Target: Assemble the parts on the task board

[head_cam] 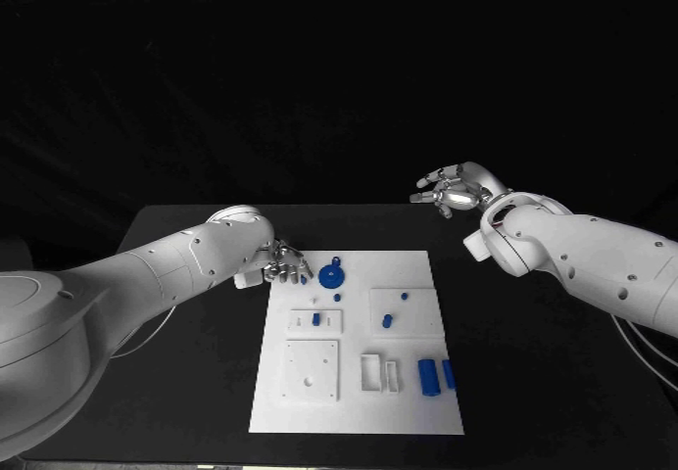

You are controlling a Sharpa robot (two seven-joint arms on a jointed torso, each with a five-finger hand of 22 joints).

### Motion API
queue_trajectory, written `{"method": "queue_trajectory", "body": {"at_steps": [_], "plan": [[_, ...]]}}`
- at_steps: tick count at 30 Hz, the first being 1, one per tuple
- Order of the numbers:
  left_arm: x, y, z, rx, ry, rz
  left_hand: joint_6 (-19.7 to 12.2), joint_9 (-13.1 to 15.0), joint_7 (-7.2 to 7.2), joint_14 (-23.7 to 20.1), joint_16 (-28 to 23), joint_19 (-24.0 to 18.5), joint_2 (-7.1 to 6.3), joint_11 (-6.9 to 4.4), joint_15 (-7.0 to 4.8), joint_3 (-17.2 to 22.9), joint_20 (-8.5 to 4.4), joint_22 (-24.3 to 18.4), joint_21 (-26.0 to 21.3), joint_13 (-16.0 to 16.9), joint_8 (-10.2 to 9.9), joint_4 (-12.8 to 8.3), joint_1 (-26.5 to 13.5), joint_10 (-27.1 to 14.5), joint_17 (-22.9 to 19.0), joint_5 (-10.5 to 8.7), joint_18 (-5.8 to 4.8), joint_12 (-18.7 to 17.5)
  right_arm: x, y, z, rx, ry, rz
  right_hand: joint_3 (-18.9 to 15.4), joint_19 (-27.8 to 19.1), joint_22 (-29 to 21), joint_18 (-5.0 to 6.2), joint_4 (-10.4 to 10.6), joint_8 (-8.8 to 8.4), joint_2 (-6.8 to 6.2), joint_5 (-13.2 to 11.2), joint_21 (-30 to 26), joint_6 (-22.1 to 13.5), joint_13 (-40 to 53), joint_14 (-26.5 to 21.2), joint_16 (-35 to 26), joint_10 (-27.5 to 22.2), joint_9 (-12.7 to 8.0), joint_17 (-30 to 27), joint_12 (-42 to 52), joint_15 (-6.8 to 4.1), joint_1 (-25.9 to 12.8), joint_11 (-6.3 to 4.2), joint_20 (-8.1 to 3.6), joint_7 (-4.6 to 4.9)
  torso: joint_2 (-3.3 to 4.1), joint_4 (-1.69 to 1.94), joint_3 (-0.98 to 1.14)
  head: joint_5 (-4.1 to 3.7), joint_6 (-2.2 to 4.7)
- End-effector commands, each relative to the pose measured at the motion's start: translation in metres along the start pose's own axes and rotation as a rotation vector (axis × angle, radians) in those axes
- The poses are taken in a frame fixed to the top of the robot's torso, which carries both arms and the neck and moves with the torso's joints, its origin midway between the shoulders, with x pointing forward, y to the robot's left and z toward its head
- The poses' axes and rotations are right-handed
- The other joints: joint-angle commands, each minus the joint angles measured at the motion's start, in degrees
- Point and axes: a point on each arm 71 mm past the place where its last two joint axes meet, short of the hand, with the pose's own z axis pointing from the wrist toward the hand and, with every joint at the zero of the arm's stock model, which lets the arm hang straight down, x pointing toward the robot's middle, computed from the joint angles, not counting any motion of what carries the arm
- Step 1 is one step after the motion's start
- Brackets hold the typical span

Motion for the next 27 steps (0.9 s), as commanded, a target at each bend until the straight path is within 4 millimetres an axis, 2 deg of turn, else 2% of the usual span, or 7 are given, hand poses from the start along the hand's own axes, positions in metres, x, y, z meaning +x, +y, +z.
{"method": "queue_trajectory", "body": {"at_steps": [1, 3, 6, 27], "plan": [[0.0067, -0.0018, 0.0021, 0.017, 0.032, 0.004, 0.3, -0.4, 0.06, -0.2, 0.1, -0.3, 0.62, -0.07, 0.08, -0.1, -5.28, 0.1, 0.4, 0.1, 0.0, -0.4, 0.0, 0.0, 0.0, 0.03, 0.51, 0.3, 0.0019, 0.0016, 0.0003, -0.011, 0.012, 0.001, -0.1, 0.2, 0.1, 4.01, -0.1, 0.09, 0.2, 0.4, -0.2, 0.0, -0.1, -0.4, 0.3, -0.4, -0.1, -0.1, 0.3, 0.19, -0.3, -0.12, 0.33, 0.37, 0.04, 0.02, 0.0, -0.01, 0.0], [0.006, -0.0014, 0.0022, 0.018, 0.027, 0.001, 0.9, -0.4, -0.05, -0.1, 0.3, -0.2, 2.43, -0.11, 0.01, -0.2, -5.2, 0.2, 0.7, 0.1, 0.3, -2.2, 1.7, 0.2, 0.0, 0.2, 0.4, 0.4, 0.002, 0.0016, 0.0005, -0.01, 0.013, 0.001, -0.1, 0.2, 0.1, 4.01, -0.1, 0.09, 0.2, 0.4, -0.2, 0.0, -0.1, -0.4, 0.3, -0.4, -0.1, -0.1, 0.3, 0.19, -0.2, -0.12, 0.33, 0.37, 0.04, 0.02, 0.0, -0.06, -0.01], [0.0053, -0.001, 0.0023, 0.022, 0.021, -0.008, 1.0, -0.7, -0.04, -0.1, 0.4, -0.3, 3.78, -0.16, 0.0, -0.7, -5.16, 0.2, 0.7, 0.0, 0.2, -2.8, 1.9, 0.3, 0.0, 0.07, 0.32, 0.4, 0.0024, 0.0017, 0.0008, -0.01, 0.014, 0.001, -0.1, 0.2, 0.1, 4.01, -0.1, 0.09, 0.21, 0.4, -0.2, 0.0, -0.1, -0.4, 0.3, -0.4, -0.1, -0.1, 0.3, 0.19, -0.2, -0.12, 0.32, 0.37, 0.04, -0.02, 0.01, -0.02, -0.04], [0.0007, -0.0008, 0.0023, 0.056, -0.026, -0.071, 3.1, -1.4, -0.5, 0.3, 0.8, 0.0, 8.55, -0.58, -0.38, -0.9, -5.32, 0.2, 0.9, -0.4, 1.0, -5.7, 5.0, 0.9, -0.3, 0.09, 0.19, 0.6, 0.0041, 0.0019, 0.0019, -0.008, 0.023, 0.001, -0.1, 0.2, 0.1, 4.01, -0.2, 0.1, 0.26, 0.3, -0.2, 0.0, -0.2, -0.4, 0.3, -0.4, -0.1, -0.1, 0.4, 0.19, -0.2, -0.12, 0.31, 0.37, 0.04, 0.01, -0.01, 0.02, -0.23]]}}
